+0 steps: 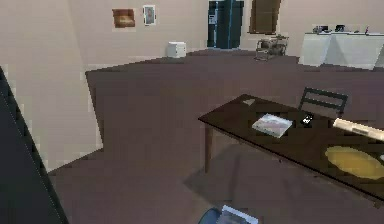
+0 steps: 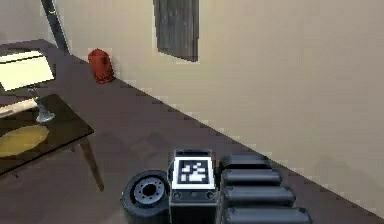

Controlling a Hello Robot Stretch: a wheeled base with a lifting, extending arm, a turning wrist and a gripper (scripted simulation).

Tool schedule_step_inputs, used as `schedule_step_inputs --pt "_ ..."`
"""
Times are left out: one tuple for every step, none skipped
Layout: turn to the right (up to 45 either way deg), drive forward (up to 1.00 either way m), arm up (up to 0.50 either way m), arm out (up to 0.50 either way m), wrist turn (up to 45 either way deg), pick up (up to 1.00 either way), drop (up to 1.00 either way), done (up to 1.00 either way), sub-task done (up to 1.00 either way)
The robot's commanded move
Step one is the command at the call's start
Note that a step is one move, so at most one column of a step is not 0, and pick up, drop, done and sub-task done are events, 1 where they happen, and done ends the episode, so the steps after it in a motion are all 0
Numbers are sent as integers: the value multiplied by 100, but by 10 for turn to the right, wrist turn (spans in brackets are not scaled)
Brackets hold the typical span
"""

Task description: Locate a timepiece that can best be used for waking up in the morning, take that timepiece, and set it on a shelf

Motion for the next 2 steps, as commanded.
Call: schedule_step_inputs --pt "0 95 0 0 0 0 0 0 0" --pt "-450 0 0 0 0 0 0 0 0"
